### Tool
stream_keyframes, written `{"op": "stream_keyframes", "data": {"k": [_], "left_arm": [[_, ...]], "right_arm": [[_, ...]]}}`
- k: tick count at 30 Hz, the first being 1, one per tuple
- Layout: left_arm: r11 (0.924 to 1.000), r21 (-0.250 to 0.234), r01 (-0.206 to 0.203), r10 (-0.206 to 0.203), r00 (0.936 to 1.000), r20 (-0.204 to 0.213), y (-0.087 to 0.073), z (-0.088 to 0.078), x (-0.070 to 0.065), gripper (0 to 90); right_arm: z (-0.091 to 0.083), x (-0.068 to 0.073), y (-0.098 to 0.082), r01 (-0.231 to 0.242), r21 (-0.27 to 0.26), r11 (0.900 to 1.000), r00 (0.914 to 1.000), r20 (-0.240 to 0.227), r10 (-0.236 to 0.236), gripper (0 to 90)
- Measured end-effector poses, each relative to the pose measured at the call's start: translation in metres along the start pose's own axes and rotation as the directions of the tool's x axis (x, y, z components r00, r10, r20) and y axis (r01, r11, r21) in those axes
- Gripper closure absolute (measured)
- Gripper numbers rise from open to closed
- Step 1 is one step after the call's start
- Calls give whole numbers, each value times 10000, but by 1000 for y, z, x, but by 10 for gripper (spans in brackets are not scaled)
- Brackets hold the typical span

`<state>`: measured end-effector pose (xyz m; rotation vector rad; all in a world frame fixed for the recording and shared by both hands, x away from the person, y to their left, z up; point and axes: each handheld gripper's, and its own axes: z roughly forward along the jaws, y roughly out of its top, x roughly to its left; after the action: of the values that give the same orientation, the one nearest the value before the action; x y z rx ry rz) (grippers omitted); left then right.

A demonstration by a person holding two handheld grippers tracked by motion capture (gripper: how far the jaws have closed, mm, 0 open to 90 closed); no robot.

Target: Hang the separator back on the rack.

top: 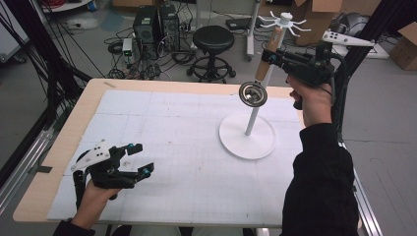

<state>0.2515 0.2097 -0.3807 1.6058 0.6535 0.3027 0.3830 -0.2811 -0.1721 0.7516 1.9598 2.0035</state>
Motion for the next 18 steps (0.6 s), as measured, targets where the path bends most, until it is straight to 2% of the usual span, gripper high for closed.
{"op": "stream_keyframes", "data": {"k": [4, 7, 12, 14, 15, 16, 18], "left_arm": [[10000, -17, 38, -38, 10000, 12, 0, 0, 0, 184], [10000, 5, 68, -68, 10000, -23, -1, 0, 1, 185], [9997, -58, 248, -248, 9997, -41, -1, 0, 2, 186], [9997, -71, 253, -254, 9996, -88, -2, -1, 3, 185], [9996, -82, 253, -254, 9996, -121, -2, -1, 3, 185], [9997, -78, 245, -246, 9995, -177, -2, -2, 4, 185], [9995, -147, 293, -297, 9993, -242, -2, -3, 6, 185]], "right_arm": [[0, -3, -1, -65, 2, 10000, 10000, 8, 65, 724], [0, -3, -2, -71, 168, 9998, 9998, 201, 67, 724], [-3, -3, -6, -78, 45, 10000, 9989, 455, 76, 716], [-6, -2, -8, 30, -56, 10000, 9983, 588, -27, 684], [-10, 1, -13, 183, -151, 9997, 9960, 882, -169, 539], [-14, 3, -18, 321, -257, 9992, 9936, 1088, -291, 490], [-17, 5, -23, 442, -273, 9986, 9920, 1195, -406, 478]]}}
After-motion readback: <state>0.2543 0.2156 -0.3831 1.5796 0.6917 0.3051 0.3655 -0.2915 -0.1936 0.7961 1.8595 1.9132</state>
